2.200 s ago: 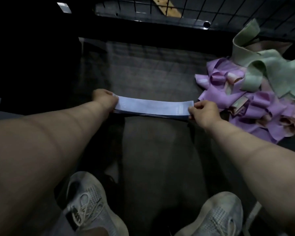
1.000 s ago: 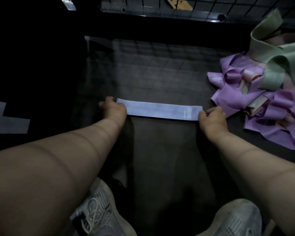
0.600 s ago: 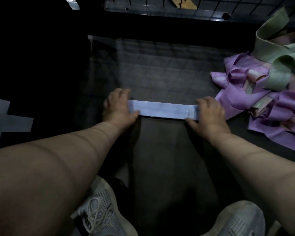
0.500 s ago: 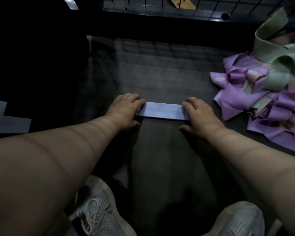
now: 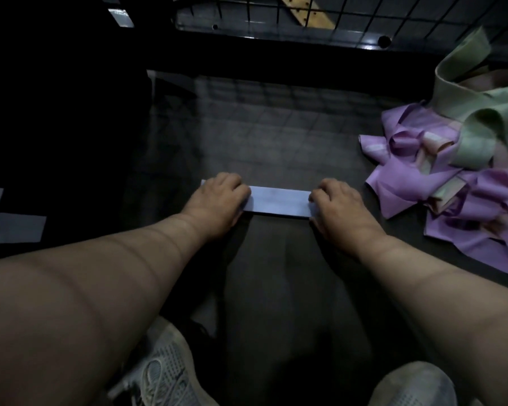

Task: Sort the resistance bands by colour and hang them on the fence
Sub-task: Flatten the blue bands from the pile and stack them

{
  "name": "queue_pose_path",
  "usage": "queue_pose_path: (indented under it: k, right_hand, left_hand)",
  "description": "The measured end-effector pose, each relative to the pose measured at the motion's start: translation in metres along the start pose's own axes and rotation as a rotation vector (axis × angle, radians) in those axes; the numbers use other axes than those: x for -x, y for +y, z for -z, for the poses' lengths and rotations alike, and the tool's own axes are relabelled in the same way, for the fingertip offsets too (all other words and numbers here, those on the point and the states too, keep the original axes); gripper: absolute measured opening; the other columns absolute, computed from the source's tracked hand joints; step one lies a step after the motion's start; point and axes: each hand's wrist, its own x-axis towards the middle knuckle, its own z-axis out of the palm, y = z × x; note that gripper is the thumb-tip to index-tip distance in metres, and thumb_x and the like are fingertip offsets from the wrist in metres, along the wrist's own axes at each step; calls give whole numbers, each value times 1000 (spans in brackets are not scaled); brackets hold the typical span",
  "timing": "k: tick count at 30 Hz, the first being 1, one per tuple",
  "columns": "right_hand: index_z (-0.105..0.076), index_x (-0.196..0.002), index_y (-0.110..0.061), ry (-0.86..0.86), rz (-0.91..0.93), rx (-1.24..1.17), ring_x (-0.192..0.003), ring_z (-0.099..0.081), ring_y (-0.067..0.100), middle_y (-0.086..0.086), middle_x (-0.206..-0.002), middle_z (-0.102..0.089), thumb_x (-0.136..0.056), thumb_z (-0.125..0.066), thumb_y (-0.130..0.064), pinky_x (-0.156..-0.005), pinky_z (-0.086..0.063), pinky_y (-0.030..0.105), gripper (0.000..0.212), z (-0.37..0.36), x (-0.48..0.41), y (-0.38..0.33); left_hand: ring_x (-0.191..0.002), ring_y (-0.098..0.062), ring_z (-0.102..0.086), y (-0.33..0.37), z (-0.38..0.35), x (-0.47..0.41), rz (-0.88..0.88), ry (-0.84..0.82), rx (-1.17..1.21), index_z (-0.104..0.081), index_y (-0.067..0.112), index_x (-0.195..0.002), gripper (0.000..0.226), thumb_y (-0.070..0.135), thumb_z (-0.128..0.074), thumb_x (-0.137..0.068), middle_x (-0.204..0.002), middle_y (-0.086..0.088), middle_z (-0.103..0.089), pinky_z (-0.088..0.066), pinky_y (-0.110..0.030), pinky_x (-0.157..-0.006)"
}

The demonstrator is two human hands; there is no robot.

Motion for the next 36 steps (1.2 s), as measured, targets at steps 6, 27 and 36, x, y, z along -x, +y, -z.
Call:
queue_pose_path:
  k: [6, 27, 36]
  right_hand:
    - [-53, -115, -12, -114, 25, 4, -113, -45, 30, 10, -124, -45, -93, -56, -21, -95, -37, 36, 24, 5, -1, -3]
    - [-47, -135, -19, -466, -322, -8, -125, -50, 34, 12, -139, -46, -95, -54, -34, -101, -43, 39, 44, 119, 150, 193]
    - [-4, -153, -44, -59, -848, -490, -145, -15, 47, 20, -157, 6, -55, -68, -81, -117, -25, 53, 123, 88, 123, 288]
  left_hand:
    - [-108, -33, -51, 1, 1, -1, 64, -93, 4, -59, 15, -114, 26, 25, -59, -90, -119, -12, -51, -41, -40, -83]
    - [-109, -28, -59, 252, 81, -100, -165, -129, 275, -61, 25, -123, 62, 58, -28, -83, -118, -3, -59, -48, -37, -89]
    - [-123, -28, -47, 343, 67, -181, -264, -89, 291, -46, 22, -136, 51, 38, -53, -89, -140, -4, -39, -40, -40, -101]
